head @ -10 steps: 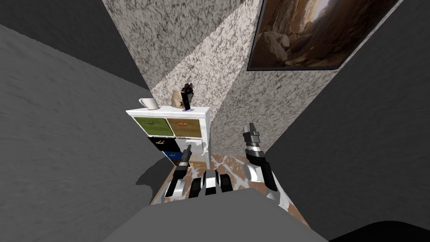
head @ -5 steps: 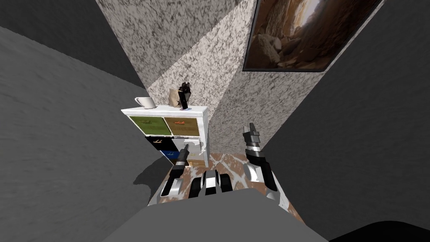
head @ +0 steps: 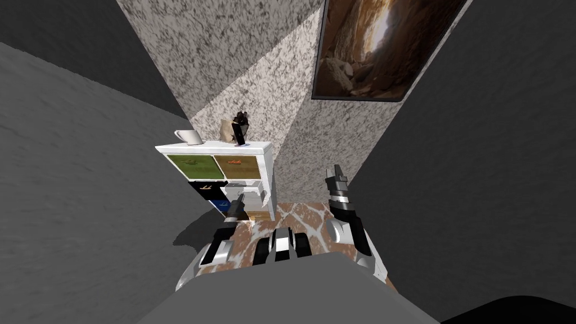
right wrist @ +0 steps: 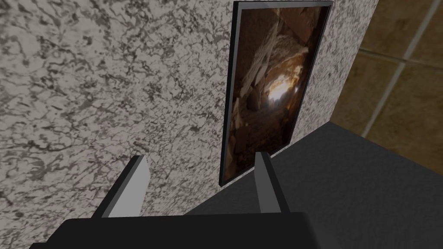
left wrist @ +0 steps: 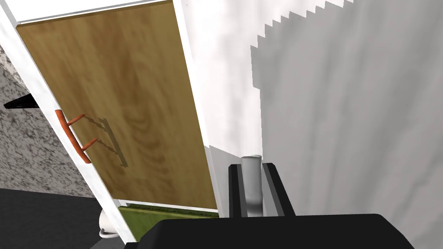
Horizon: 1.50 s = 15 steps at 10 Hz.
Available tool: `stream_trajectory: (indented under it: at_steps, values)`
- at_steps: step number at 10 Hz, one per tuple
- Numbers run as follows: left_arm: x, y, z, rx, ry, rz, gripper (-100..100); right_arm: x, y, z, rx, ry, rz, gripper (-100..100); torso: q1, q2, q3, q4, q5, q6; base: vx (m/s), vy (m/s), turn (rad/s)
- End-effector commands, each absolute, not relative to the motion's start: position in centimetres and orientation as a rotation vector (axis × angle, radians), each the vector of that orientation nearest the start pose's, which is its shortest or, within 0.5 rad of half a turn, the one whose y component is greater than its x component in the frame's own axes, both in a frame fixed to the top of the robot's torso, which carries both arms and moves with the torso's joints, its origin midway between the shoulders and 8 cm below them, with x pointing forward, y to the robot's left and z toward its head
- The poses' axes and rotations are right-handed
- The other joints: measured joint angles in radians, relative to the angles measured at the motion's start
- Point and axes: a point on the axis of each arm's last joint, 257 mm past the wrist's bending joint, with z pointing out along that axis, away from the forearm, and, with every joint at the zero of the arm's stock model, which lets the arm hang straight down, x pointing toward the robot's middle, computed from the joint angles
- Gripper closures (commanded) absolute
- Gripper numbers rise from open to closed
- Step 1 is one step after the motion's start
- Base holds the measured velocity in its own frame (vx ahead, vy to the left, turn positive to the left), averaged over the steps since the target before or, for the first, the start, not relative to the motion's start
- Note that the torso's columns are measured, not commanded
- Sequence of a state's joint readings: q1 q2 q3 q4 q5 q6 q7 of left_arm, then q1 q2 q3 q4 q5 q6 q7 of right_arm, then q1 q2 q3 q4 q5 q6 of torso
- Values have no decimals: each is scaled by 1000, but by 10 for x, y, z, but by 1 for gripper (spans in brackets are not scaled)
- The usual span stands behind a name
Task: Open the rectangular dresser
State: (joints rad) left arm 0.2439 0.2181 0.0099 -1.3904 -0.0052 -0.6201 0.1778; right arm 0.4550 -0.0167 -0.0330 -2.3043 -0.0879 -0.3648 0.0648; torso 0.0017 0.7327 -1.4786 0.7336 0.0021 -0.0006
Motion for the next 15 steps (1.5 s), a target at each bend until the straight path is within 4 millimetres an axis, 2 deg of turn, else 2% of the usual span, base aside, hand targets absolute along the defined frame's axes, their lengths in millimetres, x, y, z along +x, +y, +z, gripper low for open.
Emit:
stream_trajectory:
  at_steps: [1,2,3,4,5,6,7,15]
  values:
    - [437,333,-265,-1026,1081,-1249,100,361,-295,25,727,639,1270,0,0,1,0,0,0,0,-38,-47,12]
    - [430,366,-267,-1048,1060,-1217,100,361,-295,25,727,639,1270,0,1,0,0,1,0,3,-140,-22,-254]
    - [430,366,-267,-1048,1060,-1217,100,361,-295,25,726,639,1270,0,2,7,4,2,0,1,-160,-48,-118]
    - [428,376,-267,-1053,1054,-1207,100,361,-295,25,727,639,1270,0,0,7,5,2,1,0,-120,-71,-46]
    - [423,396,-267,-1064,1041,-1188,100,361,-295,25,727,639,1270,0,-1,3,2,2,0,1,-150,-59,-175]
    - [423,396,-267,-1064,1041,-1188,100,361,-295,25,727,639,1270,0,-1,4,2,3,-1,2,-125,-49,-83]
    - [431,400,-252,-1059,1039,-1191,-100,361,-295,25,727,639,1270,0,-1,2,1,2,0,1,-61,-48,-8]
    - [454,430,-207,-1059,1038,-1188,-100,361,-295,25,727,639,1270,0,-2,6,3,5,-2,1,-29,-37,-5]
